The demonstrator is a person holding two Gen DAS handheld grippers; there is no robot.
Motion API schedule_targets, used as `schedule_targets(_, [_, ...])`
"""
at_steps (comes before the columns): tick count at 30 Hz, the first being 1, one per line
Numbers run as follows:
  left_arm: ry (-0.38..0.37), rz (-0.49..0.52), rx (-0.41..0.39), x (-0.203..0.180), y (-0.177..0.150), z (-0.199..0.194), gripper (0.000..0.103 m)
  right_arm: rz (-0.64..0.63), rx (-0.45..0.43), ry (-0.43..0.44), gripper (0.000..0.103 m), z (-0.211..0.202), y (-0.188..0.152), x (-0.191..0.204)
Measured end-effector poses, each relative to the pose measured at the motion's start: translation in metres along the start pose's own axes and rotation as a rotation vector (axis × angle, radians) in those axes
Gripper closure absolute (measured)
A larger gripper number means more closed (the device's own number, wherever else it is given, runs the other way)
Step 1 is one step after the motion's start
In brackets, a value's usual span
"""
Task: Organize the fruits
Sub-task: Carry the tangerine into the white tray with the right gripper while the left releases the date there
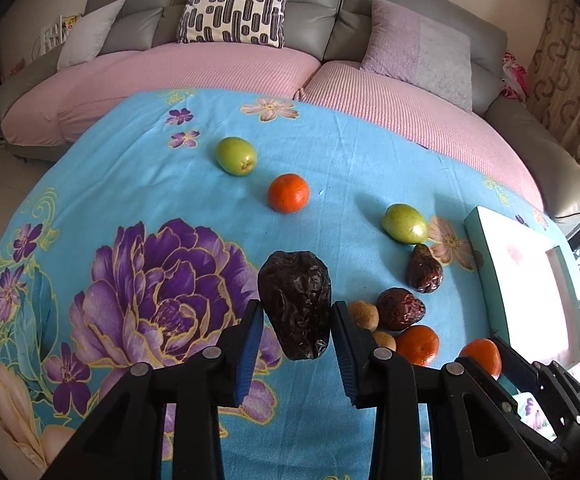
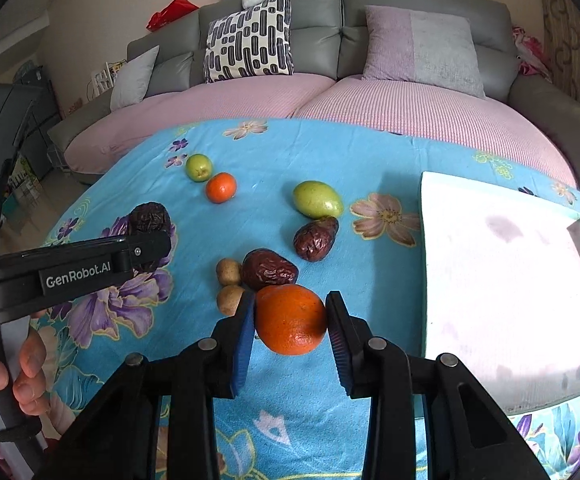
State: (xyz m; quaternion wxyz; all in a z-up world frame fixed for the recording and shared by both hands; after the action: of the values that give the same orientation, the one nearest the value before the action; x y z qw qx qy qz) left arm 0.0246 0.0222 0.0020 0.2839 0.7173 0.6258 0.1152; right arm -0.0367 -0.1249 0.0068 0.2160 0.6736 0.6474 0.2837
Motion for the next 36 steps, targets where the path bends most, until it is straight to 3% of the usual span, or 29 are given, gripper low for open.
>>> schedule_targets(7, [-0.056,0.074,-0.062,-0.025,0.007,-0.014,0.066,0.065,-0.089,-0.056,0.066,-0.024,0.023,-0.034])
schedule_targets(12, [-0.063,0.124,-0.063,-0.050,0.014,-0.010,0.066,0.117,-0.134,-0.141,0.066,-0.039,0.033,-0.075])
schedule_targets(18, [-0.122,0.202,-0.081,-0.095,0.026,-0.008,0.066,0.204,-0.150,-0.255,0.066,-0.044,0.037,-0.129])
schedule_targets(28, [-0.269,0.347,-0.055,-0.185,0.030,0.020,0.066,0.353,-0.111,-0.392,0.066,-0.044,0.031,-0.206])
schedule_targets(36, [-0.314,0.493,0.003,-0.236,0.004,0.049,0.066,0.472,-0.057,-0.437,0.066,-0.042,0.007,-0.251])
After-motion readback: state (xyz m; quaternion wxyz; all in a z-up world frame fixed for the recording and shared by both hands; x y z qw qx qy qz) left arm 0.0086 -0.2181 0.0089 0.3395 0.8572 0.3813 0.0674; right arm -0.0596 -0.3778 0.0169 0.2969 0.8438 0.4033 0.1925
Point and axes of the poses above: each gripper's, at about its wrist camera, not at the fingertips, and z roughly the way its jaws point, x to its left, y to its top, the point moved 2 cm from there along z, roughly the way its jaws point, and after that the axes turned 1 degree about -y, right-handed, at the moved point
